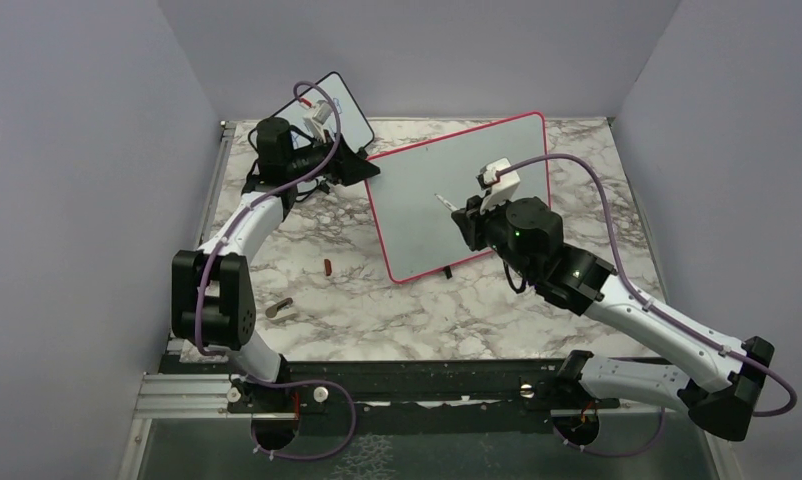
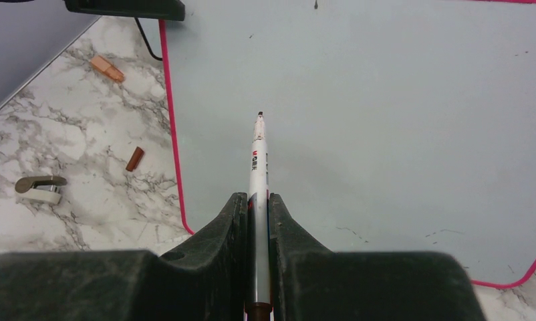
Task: Write a sentence on the whiteboard
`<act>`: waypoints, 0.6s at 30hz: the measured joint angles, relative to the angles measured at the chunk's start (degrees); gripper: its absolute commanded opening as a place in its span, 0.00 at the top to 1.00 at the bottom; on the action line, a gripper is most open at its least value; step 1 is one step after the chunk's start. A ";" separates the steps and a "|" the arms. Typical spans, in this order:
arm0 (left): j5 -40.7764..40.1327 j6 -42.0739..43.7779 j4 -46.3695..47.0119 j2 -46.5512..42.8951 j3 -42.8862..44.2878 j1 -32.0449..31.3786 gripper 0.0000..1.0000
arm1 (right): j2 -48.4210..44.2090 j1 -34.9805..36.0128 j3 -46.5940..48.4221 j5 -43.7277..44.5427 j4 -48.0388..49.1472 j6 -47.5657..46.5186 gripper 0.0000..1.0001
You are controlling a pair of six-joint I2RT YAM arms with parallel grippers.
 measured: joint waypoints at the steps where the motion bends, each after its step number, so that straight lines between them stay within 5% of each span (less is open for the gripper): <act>1: 1.03 -0.24 0.42 1.09 0.55 0.00 0.43 | 0.11 0.00 -0.15 -0.26 0.37 -0.13 0.99; 10: 6.43 -1.51 4.15 4.83 1.70 -0.02 0.60 | 2.16 0.00 -0.55 -1.90 2.43 -1.51 0.99; 14: 7.98 -1.92 5.55 5.64 1.73 -0.04 0.78 | 2.97 0.00 -0.55 -2.43 3.08 -2.25 0.99; 18: 9.33 -2.29 6.60 5.81 1.68 -0.07 0.86 | 3.67 0.00 -0.55 -2.91 4.02 -2.80 0.99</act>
